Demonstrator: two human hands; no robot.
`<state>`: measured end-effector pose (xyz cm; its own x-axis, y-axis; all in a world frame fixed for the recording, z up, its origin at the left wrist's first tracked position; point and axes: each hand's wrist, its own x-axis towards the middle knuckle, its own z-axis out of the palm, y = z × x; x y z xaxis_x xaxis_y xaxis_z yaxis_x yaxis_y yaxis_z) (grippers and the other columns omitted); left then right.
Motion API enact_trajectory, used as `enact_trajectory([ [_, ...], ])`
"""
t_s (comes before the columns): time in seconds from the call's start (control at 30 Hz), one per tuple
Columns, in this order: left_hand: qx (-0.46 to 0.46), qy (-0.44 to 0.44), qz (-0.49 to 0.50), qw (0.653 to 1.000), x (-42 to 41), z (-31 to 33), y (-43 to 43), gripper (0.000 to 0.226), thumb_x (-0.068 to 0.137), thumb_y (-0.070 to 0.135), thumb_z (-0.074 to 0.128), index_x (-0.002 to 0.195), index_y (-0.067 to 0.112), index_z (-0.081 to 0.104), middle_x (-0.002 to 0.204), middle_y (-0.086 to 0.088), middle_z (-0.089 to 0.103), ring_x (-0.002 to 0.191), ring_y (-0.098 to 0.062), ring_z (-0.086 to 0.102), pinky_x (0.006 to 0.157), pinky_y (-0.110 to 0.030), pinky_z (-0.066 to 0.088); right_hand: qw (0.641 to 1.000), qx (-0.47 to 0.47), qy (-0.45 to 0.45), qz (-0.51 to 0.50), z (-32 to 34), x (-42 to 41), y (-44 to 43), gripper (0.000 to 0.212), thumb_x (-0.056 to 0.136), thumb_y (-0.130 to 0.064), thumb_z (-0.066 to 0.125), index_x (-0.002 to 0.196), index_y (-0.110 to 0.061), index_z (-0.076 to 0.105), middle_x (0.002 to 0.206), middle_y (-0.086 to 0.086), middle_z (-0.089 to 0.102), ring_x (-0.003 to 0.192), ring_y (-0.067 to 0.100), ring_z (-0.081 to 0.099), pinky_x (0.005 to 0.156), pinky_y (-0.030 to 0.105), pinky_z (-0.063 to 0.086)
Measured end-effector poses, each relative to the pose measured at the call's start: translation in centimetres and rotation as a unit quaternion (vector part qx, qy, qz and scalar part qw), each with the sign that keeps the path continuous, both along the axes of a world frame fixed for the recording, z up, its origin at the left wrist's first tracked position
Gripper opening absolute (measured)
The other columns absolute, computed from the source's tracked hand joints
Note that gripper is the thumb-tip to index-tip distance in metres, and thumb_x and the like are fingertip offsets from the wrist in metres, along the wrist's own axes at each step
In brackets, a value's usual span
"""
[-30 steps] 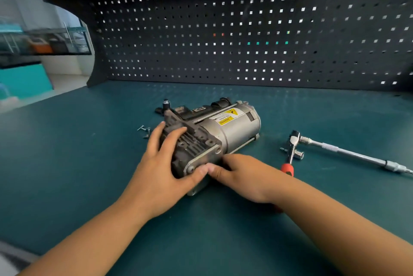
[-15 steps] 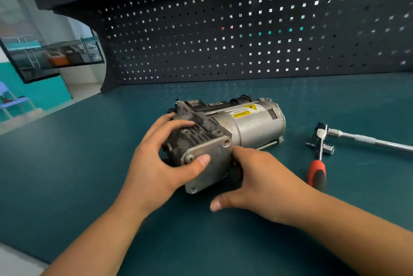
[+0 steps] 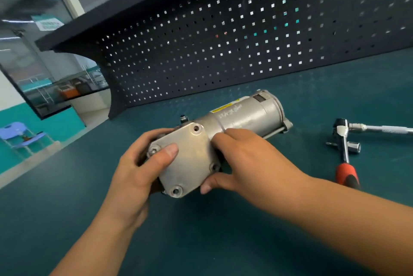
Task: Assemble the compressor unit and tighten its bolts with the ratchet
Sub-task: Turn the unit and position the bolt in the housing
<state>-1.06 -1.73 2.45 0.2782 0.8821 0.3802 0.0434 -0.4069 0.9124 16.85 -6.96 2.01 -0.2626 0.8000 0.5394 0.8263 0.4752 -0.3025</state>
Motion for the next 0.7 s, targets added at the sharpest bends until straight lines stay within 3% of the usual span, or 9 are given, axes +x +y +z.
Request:
enact_trajectory([
  [0.13,-0.008,-0.008,-0.007,1.0,-0.9,-0.7,0.4,0.041,0.052,0.043,0.069,0.091,0.03,0.07,0.092,-0.004,0.067,0.079,-0.018,0.063,0.056,-0.029,0.051,0.999,0.03,-0.035,0.011,-0.7,-0.4,0.2,0.048,0.079,-0.056,0.062,0.087,-0.019,0.032,0.088,-0.002,0.035,0.082,0.015,0.028,0.069,0.025,0.018],
  [0.2,-0.009,-0.016,-0.01,1.0,-1.1,-1.1,0.6,0.043,0.052,0.041,0.069,0.093,0.029,0.07,0.097,-0.008,0.067,0.082,-0.021,0.063,0.06,-0.032,0.052,0.997,0.04,-0.057,0.015,-1.0,-0.4,0.3,0.045,0.078,-0.05,0.068,0.087,-0.016,0.039,0.09,0.001,0.044,0.081,0.019,0.037,0.072,0.029,0.027],
  [0.3,-0.011,-0.022,-0.02,0.999,-1.3,-1.5,0.8,0.045,0.052,0.039,0.07,0.096,0.027,0.07,0.105,-0.012,0.066,0.088,-0.025,0.064,0.066,-0.038,0.054,0.992,0.084,-0.09,-0.013,-1.6,-0.4,0.4,0.047,0.062,-0.04,0.084,0.079,-0.009,0.053,0.077,0.007,0.056,0.067,0.026,0.052,0.059,0.032,0.043],
  [0.37,-0.011,-0.024,-0.025,0.999,-1.4,-1.6,0.8,0.047,0.052,0.039,0.07,0.097,0.026,0.07,0.105,-0.012,0.067,0.088,-0.025,0.065,0.067,-0.038,0.055,0.989,0.122,-0.079,-0.026,-1.7,-0.4,0.8,0.052,0.053,-0.037,0.089,0.078,-0.008,0.054,0.075,0.005,0.053,0.06,0.022,0.048,0.055,0.028,0.038],
  [0.47,-0.017,-0.027,-0.03,0.999,-1.5,-1.6,0.9,0.046,0.052,0.039,0.07,0.097,0.026,0.07,0.103,-0.011,0.068,0.087,-0.024,0.065,0.066,-0.037,0.054,0.982,0.185,-0.041,-0.017,-1.6,0.0,1.3,0.062,0.051,-0.031,0.088,0.092,0.0,0.055,0.083,0.008,0.047,0.066,0.017,0.038,0.063,0.026,0.032],
  [0.6,-0.045,-0.044,-0.031,0.998,-1.5,-1.6,0.9,0.046,0.053,0.04,0.069,0.096,0.025,0.07,0.099,-0.01,0.068,0.083,-0.023,0.065,0.063,-0.036,0.053,0.978,0.207,-0.037,-0.013,-1.3,0.2,1.7,0.083,0.058,-0.033,0.088,0.118,0.011,0.051,0.096,0.019,0.053,0.078,0.031,0.057,0.08,0.026,0.039],
  [0.7,-0.056,-0.057,-0.027,0.996,-1.7,-1.8,0.9,0.042,0.052,0.041,0.069,0.092,0.027,0.071,0.094,-0.007,0.068,0.079,-0.021,0.065,0.059,-0.035,0.053,0.983,0.176,-0.052,0.027,-1.0,0.3,1.8,0.08,0.06,-0.026,0.088,0.122,0.009,0.051,0.099,0.019,0.055,0.079,0.032,0.059,0.08,0.024,0.038],
])
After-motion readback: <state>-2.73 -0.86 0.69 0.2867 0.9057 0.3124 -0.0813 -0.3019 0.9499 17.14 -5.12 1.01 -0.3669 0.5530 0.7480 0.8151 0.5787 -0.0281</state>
